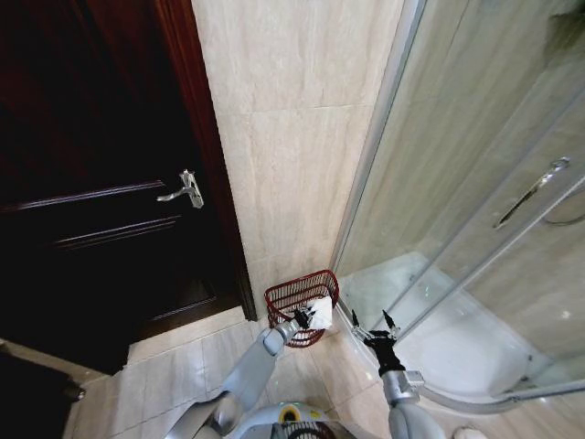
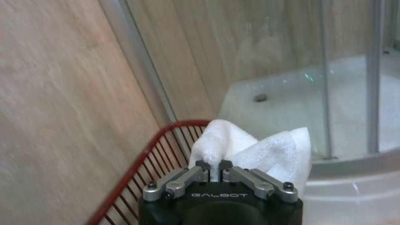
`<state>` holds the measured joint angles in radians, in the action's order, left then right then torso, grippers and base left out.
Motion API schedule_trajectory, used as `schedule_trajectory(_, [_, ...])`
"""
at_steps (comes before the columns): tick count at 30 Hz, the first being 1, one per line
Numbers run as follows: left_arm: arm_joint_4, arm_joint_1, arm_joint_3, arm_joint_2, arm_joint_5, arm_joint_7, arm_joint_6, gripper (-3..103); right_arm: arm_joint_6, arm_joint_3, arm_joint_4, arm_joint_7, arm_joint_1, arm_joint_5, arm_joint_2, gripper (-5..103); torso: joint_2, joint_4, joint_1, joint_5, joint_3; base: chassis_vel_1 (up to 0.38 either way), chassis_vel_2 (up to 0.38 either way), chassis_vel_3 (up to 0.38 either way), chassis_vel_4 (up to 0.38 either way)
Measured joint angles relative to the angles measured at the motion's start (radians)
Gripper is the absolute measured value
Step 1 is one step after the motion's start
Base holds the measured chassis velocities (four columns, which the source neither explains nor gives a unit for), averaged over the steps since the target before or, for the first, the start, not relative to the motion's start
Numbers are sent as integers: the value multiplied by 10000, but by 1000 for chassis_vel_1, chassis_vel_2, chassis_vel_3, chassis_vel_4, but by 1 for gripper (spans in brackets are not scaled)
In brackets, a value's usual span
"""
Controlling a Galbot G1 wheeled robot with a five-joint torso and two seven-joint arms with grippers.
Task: Discard the used towel into the hamper.
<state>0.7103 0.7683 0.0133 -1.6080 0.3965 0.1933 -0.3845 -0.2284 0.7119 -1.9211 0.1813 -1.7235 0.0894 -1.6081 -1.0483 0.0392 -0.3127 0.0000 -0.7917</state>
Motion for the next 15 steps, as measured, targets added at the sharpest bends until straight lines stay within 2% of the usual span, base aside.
schedule_trajectory(10, [470, -168, -193, 0, -499, -177, 231, 7, -40, -24, 18, 14, 0, -73, 0, 100, 0, 0, 0, 1, 0, 0, 0, 0, 0])
schedule_trajectory(15, [703, -289, -648, -1, -1044, -209, 254, 7, -37, -47, 73, 46, 90, -183, 0, 100, 0, 0, 0, -2, 0, 0, 0, 0, 0])
